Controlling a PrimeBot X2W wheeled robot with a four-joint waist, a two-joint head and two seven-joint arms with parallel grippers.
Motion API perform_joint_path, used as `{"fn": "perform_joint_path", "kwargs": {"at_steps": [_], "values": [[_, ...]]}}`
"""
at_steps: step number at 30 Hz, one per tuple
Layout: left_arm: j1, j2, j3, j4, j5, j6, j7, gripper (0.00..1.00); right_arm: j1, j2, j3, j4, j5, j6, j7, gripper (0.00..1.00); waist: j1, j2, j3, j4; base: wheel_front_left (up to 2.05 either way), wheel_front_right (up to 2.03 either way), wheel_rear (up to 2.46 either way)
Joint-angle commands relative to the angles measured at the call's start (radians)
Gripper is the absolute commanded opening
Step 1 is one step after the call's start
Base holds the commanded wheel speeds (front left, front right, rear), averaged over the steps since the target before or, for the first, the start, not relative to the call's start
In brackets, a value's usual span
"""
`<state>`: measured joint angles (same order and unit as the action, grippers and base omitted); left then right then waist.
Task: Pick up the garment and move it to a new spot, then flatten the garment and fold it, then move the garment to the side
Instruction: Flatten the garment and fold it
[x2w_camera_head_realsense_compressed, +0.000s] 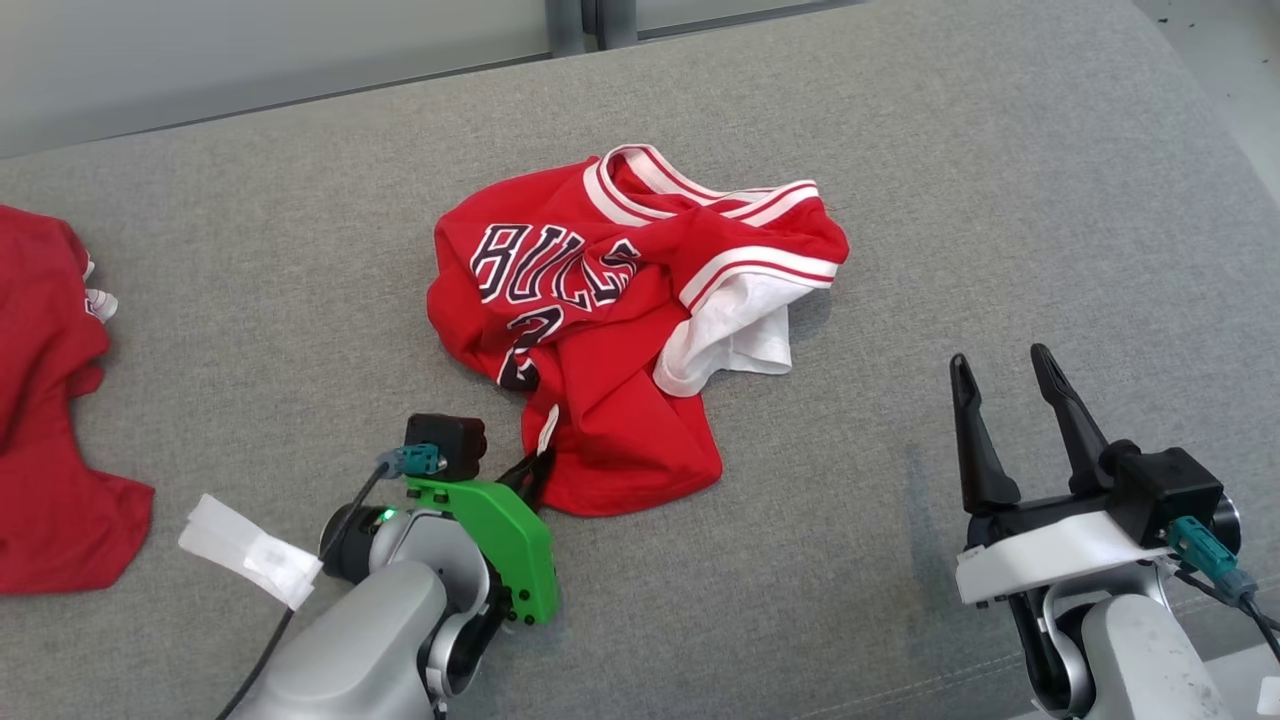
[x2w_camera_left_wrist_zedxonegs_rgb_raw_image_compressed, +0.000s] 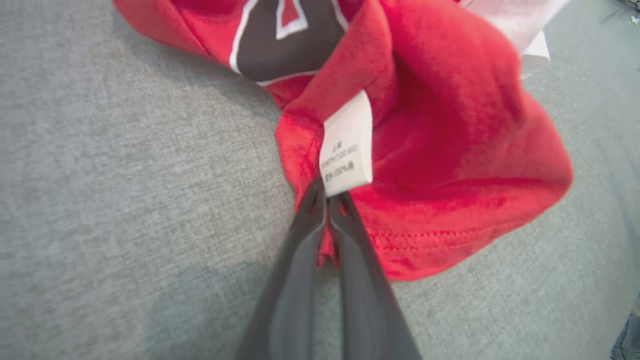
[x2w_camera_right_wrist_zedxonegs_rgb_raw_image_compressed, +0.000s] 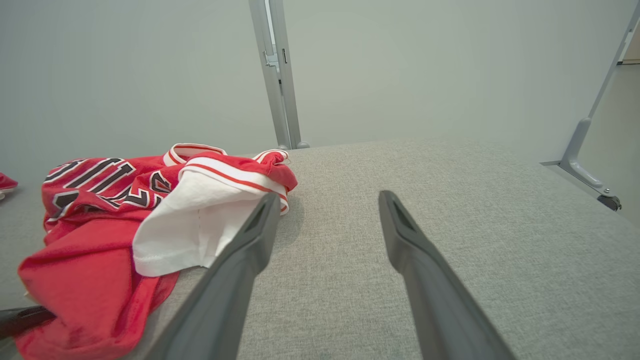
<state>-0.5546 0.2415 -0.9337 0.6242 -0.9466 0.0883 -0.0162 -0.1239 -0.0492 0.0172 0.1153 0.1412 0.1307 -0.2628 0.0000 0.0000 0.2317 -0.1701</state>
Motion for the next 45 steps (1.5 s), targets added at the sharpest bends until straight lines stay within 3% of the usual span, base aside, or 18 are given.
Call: {"fn": "perform_joint_path", "kwargs": {"at_steps": [1,5,9,15,20,26,32,36,41,42,43,44,45], "values": [[-0.010,0.031,0.006,-0.008,0.005,0.000,0.006,0.00,0.002,-0.003,-0.005,0.000,0.011,0.000,-0.003,1.00,0.0000,0.0000,-0.006,0.005,0.00,0.00,0.00],[-0.038,0.085,0.058,-0.132,-0.034,-0.013,0.004,0.00,0.021,-0.003,-0.010,0.003,0.019,0.000,-0.003,1.00,0.0000,0.0000,-0.019,0.013,0.00,0.00,0.00],[-0.076,0.224,0.134,-0.338,-0.071,-0.004,0.054,0.00,0.033,-0.002,-0.015,0.005,0.025,0.000,-0.003,1.00,0.0000,0.0000,-0.033,0.026,0.00,0.00,0.00],[-0.143,0.434,0.230,-0.627,-0.167,0.013,0.244,0.00,0.027,-0.003,-0.007,0.009,0.028,0.000,-0.003,1.00,0.0000,0.0000,-0.042,0.033,0.00,0.00,0.00],[-0.199,0.528,0.278,-0.796,-0.263,0.023,0.398,0.00,0.023,-0.003,0.002,0.011,0.036,0.000,-0.003,1.00,0.0000,0.0000,-0.052,0.027,0.00,0.00,0.00],[-0.267,0.622,0.250,-0.965,-0.334,0.047,0.626,0.00,0.041,-0.003,0.003,0.017,0.055,0.000,-0.003,1.00,0.0000,0.0000,-0.060,0.016,0.00,0.00,0.00],[-0.300,0.704,0.206,-0.878,-0.282,0.077,0.751,0.00,0.019,-0.003,0.017,0.013,0.072,0.000,-0.003,1.00,0.0000,0.0000,-0.028,-0.002,0.00,0.00,0.00],[-0.287,0.706,0.202,-0.768,-0.273,0.076,0.746,0.00,0.004,-0.003,0.033,0.012,0.072,0.000,-0.003,1.00,0.0000,0.0000,0.005,-0.019,0.00,0.00,0.00],[-0.272,0.710,0.205,-0.577,-0.259,0.044,0.704,0.00,-0.024,-0.002,0.048,0.008,0.049,0.000,-0.003,1.00,0.0000,0.0000,0.067,-0.054,0.00,0.00,0.00],[-0.270,0.707,0.208,-0.541,-0.257,0.041,0.688,0.04,-0.027,-0.003,0.048,0.008,0.048,0.000,-0.003,1.00,0.0000,0.0000,0.076,-0.060,0.00,0.00,0.00],[-0.267,0.699,0.213,-0.507,-0.260,0.039,0.674,0.41,-0.030,-0.003,0.045,0.007,0.047,0.000,-0.003,1.00,0.0000,0.0000,0.084,-0.064,0.00,0.00,0.00],[-0.260,0.693,0.210,-0.483,-0.263,0.032,0.667,1.00,-0.030,-0.003,0.040,0.006,0.046,0.000,-0.003,1.00,0.0000,0.0000,0.089,-0.067,0.00,0.00,0.00],[-0.256,0.689,0.208,-0.459,-0.262,0.023,0.660,1.00,-0.029,-0.003,0.038,0.005,0.046,0.000,-0.003,1.00,0.0000,0.0000,0.094,-0.068,0.00,0.00,0.00]]}}
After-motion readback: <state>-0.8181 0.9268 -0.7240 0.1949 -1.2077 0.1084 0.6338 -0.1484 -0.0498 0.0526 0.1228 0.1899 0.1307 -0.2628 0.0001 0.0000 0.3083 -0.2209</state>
